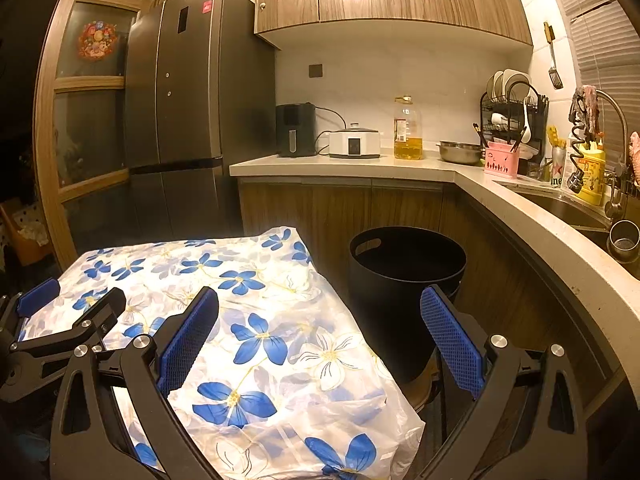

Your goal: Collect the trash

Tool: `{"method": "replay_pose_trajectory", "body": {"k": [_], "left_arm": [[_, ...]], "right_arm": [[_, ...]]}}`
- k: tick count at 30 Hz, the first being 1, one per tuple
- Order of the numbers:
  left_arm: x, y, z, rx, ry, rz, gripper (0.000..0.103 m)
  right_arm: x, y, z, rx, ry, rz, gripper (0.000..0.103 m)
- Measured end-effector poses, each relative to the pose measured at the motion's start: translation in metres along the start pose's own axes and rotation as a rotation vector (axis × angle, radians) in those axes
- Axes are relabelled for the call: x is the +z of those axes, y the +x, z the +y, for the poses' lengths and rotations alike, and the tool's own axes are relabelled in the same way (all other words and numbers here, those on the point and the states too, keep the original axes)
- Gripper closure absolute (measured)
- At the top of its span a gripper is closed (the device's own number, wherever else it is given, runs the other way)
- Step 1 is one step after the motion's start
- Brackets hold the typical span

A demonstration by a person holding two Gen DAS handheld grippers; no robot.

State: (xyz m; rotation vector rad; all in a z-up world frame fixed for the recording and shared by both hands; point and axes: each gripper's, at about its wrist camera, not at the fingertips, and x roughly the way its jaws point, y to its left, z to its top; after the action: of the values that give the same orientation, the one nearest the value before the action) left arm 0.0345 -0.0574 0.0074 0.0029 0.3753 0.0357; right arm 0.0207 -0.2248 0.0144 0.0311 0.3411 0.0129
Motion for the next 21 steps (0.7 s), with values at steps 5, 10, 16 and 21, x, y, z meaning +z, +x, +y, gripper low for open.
{"method": "replay_pose_trajectory", "body": {"k": [5,10,16,21], "left_arm": [[0.0005,-0.0017,0.0001,-0.004,-0.003,-0.001,0.006],[0.0012,-0.0026,-0.0009,-0.005,0.0,-0.004,0.006],[0.0022,-0.0039,-0.0028,-0.007,0.002,-0.007,0.006],[0.0025,-0.0038,-0.0033,-0.007,0.001,-0.007,0.006]], "right_arm": [[0.0002,-0.001,0.0004,-0.003,0.002,-0.003,0.006],[0.001,-0.0015,-0.0005,-0.005,0.004,-0.002,0.006],[0.0014,-0.0021,-0.0012,-0.006,0.006,-0.002,0.006],[0.0032,-0.0024,-0.0015,-0.01,0.007,-0.003,0.006]]}}
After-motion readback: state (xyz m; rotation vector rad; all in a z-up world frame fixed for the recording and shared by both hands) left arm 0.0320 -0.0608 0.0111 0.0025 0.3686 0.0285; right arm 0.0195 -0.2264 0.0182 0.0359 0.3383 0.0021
